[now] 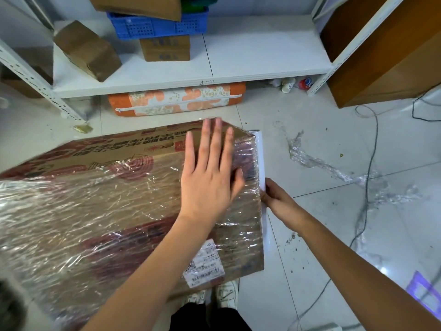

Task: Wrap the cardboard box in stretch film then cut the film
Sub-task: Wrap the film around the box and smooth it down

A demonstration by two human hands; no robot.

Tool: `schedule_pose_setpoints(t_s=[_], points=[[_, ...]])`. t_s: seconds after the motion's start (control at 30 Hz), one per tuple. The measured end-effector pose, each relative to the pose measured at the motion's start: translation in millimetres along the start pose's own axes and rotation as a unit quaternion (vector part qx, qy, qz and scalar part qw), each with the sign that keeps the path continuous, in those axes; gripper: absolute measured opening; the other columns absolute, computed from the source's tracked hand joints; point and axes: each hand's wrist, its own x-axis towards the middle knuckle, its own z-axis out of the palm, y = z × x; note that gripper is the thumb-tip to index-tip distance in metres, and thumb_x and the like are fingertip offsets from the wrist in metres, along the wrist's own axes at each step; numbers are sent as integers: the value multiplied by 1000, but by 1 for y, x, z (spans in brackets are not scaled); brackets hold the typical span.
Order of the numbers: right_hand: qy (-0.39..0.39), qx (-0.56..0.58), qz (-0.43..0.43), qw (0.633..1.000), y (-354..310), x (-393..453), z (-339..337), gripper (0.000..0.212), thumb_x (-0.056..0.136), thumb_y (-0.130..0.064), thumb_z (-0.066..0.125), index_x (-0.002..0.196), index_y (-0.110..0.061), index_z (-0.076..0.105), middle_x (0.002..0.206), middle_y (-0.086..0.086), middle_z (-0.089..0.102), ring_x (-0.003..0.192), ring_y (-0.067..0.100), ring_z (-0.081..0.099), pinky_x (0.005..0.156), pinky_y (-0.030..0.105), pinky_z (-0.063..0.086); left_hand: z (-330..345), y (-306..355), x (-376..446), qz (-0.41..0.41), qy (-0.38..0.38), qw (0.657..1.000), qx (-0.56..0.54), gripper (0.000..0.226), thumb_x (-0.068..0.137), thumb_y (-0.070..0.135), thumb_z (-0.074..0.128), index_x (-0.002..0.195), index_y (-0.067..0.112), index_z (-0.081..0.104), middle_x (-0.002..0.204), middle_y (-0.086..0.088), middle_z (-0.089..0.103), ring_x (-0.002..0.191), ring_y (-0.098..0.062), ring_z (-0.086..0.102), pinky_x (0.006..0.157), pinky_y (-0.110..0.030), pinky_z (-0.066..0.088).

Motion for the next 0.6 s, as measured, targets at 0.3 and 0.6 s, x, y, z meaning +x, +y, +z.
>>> schedule_pose_setpoints(t_s=[0.3, 0.6], points=[[-14, 2, 0, 1000, 4, -2, -2, 29, 97, -23, 48, 124, -12, 50, 117, -5, 63, 103, -2, 59, 81, 11, 49, 3, 2, -8, 8, -32, 999, 0, 60, 94, 41, 31, 137, 0, 41, 133, -22, 51, 128, -34, 41, 111, -48, 23], [-23, 25, 1, 999, 22, -20, -3, 31, 95, -18, 52, 125, -11, 50, 118, -1, 64, 108, 6, 61, 86, 19, 50, -12, 17, -37, 8, -1, 1000, -24, 57, 92, 37, 43, 136, 0, 45, 131, -20, 54, 127, -31, 39, 111, -46, 24]])
